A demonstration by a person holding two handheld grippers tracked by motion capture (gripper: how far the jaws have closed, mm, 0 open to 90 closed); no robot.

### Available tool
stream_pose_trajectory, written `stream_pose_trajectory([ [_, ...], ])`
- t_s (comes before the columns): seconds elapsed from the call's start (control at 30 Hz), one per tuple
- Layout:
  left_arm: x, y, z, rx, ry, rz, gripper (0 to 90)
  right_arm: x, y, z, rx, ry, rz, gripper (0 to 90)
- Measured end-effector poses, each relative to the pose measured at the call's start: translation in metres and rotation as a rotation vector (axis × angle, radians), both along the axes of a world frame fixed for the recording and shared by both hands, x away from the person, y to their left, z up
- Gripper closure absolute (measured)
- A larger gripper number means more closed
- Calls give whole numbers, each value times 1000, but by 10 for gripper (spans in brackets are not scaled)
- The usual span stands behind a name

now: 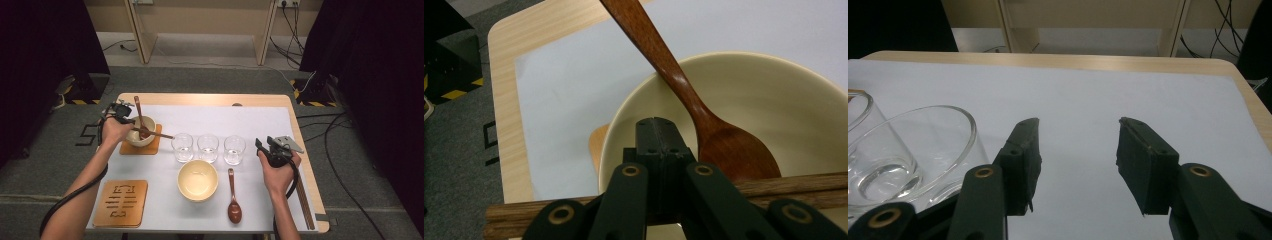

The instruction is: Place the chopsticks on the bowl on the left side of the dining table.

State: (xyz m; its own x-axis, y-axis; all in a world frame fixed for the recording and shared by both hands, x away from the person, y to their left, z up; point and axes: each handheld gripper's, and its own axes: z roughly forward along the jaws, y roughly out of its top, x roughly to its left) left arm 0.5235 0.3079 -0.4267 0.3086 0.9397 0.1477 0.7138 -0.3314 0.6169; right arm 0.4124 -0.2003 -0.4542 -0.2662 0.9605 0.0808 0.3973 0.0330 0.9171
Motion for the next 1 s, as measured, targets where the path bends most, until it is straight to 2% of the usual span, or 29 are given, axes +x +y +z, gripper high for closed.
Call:
stream_pose_trajectory([
  [1.0,-9,0,-6,2,34,11,893,0,2,-1,-3,1,4,520],
])
